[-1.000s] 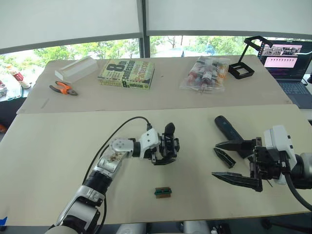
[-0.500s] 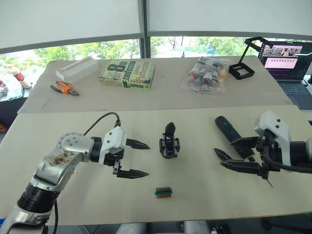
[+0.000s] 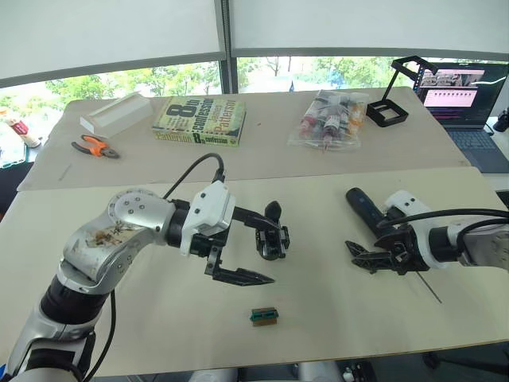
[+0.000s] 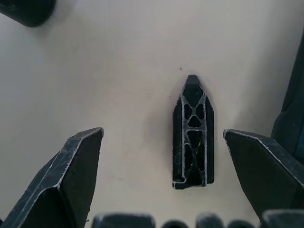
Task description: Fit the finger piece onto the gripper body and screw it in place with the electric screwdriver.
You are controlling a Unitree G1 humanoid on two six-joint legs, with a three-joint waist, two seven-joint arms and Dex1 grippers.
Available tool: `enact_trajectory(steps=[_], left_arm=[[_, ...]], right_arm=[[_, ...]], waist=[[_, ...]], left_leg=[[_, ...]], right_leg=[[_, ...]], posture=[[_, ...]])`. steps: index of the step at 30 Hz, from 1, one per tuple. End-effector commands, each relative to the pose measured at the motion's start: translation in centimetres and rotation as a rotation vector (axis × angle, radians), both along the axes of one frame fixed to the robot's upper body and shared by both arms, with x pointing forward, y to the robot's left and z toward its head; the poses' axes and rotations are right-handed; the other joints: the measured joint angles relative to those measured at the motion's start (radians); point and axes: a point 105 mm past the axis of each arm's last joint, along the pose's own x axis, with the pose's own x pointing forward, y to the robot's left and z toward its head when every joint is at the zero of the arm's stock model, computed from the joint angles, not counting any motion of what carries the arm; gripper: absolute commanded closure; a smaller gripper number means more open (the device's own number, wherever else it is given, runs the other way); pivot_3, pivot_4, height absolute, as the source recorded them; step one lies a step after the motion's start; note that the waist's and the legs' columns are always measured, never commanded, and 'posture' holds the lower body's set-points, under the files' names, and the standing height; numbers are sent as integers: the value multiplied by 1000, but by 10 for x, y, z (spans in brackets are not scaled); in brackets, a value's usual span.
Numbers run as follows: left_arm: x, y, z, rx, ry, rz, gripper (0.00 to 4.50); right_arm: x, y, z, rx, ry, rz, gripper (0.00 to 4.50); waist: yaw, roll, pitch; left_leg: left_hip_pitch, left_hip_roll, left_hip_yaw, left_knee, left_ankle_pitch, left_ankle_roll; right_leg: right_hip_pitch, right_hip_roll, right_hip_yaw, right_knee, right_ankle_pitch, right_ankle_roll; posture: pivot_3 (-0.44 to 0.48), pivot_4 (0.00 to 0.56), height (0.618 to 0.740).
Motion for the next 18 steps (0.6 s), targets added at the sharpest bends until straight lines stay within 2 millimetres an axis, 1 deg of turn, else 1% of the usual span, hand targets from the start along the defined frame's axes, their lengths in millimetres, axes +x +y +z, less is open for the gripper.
enact_trajectory(steps=[1, 5, 11, 14, 18], left_arm=[[1, -3, 6, -7, -46, -11, 36], [-2, -6, 6, -19, -46, -11, 36], [-5, -10, 7, -35, -51, -10, 36], [-4, -11, 8, -42, -55, -6, 0], [-2, -11, 9, -47, -63, 1, 0]], right_arm=[[4, -9, -1, -76, 20, 20, 0], [6, -17, -6, -119, 45, 16, 0], [7, -16, -13, -129, 81, 37, 0], [5, -13, -17, -127, 101, 49, 754], [4, -5, -18, -113, 97, 82, 2160]], waist=[[-1, 0, 0], [-3, 0, 0], [-8, 0, 0], [-8, 0, 0], [-8, 0, 0]], left_leg=[[0, 0, 0, 0, 0, 0], [0, 0, 0, -1, 0, 0], [0, 1, 0, -5, 0, 0], [0, 1, 0, -5, 0, 0], [0, 2, 0, -5, 0, 0]], right_leg=[[0, 0, 0, 0, 0, 0], [0, 1, 0, -3, 0, 0], [0, 1, 0, -7, 1, 0], [0, 2, -1, -7, 1, 0], [0, 2, -1, -7, 1, 0]], posture=[[0, 150, 738], [0, 150, 738], [0, 150, 738], [0, 150, 738], [0, 150, 738]])
